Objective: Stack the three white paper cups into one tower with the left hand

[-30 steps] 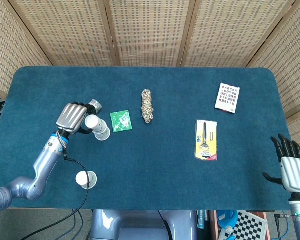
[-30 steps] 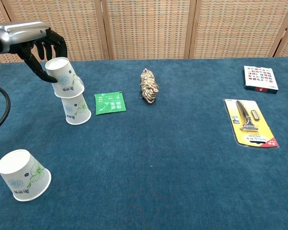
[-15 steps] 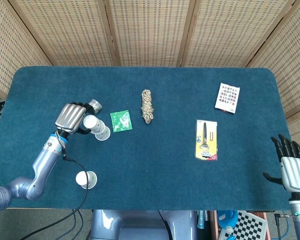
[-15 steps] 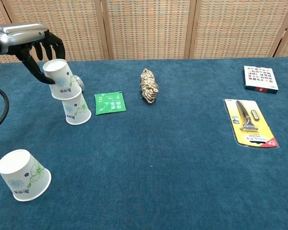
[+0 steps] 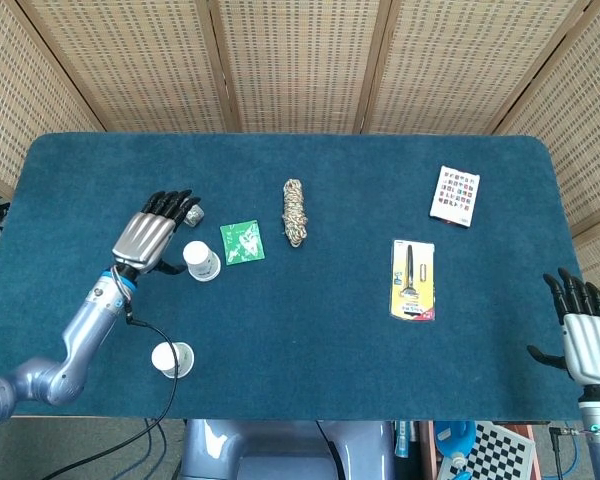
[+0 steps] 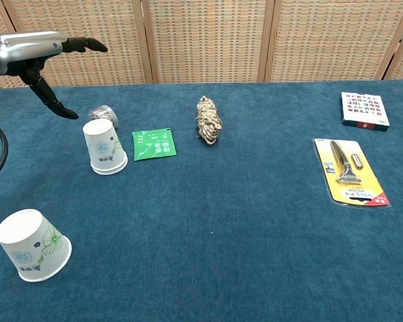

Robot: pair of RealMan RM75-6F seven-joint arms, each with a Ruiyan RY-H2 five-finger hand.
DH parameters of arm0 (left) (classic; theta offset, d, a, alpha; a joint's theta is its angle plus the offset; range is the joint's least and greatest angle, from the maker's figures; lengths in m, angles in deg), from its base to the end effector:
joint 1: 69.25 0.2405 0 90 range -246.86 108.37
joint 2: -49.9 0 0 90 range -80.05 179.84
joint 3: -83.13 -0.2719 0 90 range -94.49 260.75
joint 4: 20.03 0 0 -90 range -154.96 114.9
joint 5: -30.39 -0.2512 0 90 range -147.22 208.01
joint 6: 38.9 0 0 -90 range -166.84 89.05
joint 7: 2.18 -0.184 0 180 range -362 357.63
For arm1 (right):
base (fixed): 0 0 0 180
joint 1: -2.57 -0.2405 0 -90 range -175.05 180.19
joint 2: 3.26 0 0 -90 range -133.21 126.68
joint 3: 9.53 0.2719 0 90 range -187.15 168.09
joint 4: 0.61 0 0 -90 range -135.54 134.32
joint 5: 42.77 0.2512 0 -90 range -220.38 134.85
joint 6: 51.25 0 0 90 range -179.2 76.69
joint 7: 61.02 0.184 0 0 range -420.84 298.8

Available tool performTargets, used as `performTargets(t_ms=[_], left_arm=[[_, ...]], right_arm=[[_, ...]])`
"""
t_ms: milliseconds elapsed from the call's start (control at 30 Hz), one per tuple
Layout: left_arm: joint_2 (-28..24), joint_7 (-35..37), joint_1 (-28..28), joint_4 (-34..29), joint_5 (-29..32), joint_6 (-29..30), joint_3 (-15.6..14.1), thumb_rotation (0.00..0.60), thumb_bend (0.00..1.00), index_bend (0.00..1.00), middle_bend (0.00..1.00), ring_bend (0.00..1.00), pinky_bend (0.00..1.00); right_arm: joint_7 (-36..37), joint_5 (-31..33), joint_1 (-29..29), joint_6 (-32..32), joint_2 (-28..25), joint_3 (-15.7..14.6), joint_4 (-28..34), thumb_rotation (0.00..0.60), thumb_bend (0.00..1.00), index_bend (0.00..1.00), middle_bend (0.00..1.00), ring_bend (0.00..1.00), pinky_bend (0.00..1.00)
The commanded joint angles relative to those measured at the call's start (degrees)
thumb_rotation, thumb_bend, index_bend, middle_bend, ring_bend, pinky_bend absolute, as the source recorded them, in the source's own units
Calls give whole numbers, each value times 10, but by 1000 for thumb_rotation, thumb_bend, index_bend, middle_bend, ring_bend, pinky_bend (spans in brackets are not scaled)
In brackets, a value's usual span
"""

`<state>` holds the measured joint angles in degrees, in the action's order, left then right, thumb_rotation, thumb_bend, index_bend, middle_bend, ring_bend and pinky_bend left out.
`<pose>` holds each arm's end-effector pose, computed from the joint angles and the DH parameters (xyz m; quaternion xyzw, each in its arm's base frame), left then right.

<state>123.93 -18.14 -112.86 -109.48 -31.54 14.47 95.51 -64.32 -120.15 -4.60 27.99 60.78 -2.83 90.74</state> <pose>-0.1635 0.4382 0.0239 -0.7266 -0.3531 -0.3695 0.4591 -0.3603 -0.2556 0.1366 0.5734 -0.4006 0.3486 0.6238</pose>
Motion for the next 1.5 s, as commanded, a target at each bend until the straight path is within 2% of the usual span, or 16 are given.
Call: performTargets(t_ms=[33,167,300,433,567,733,900,1000,1067,1133,1267,1367,1500], left_arm=[[-47,46,28,-56,-93,17,-34,600,142,0,0,0,9],[-92,83,60,-92,-196,34,-94,600,142,0,0,0,9],[-114,109,100,-75,-288,73,-156,600,143,0,0,0,19],[-116,118,128,-54,-342,101,-197,600,143,0,0,0,64],[-111,137,141,-35,-373,112,-220,600,143,0,0,0,66],[-98,121,155,-22,-378,116,-227,600,143,0,0,0,68],[-75,118,152,-18,-364,91,-222,600,142,0,0,0,73],[-57,107,154,-9,-364,91,-218,600,142,0,29,37,129],[-41,93,155,-4,-361,84,-216,600,142,8,107,111,207],[-28,83,155,-3,-355,77,-213,600,142,52,188,181,263],[-9,56,160,1,-338,71,-205,600,143,206,338,316,351],[2,39,165,5,-327,73,-199,600,143,313,379,344,361],[11,26,170,10,-323,79,-196,600,142,374,425,369,362]], right_arm=[[1,0,0,0,-1,0,1,600,0,0,0,0,0],[2,0,1,0,-1,-1,1,600,0,0,0,0,0],[-1,-2,0,0,-1,-1,2,600,0,0,0,0,0],[-8,0,-2,-3,2,-2,3,600,0,0,0,0,0],[-14,2,-3,-5,4,-2,4,600,0,0,0,0,0],[-18,5,-3,-5,6,-1,4,600,0,0,0,0,0],[-12,11,-4,-9,4,1,1,600,0,0,0,0,0],[-10,11,-4,-10,3,1,1,600,0,0,0,0,0],[-7,11,-4,-10,3,0,1,600,0,0,0,0,0],[-6,10,-4,-10,2,1,1,600,0,0,0,0,0],[-2,10,-3,-10,0,1,1,600,0,0,0,0,0],[0,10,-2,-8,-1,1,1,600,0,0,0,0,0],[4,10,-2,-9,-3,1,1,600,0,0,0,0,0]])
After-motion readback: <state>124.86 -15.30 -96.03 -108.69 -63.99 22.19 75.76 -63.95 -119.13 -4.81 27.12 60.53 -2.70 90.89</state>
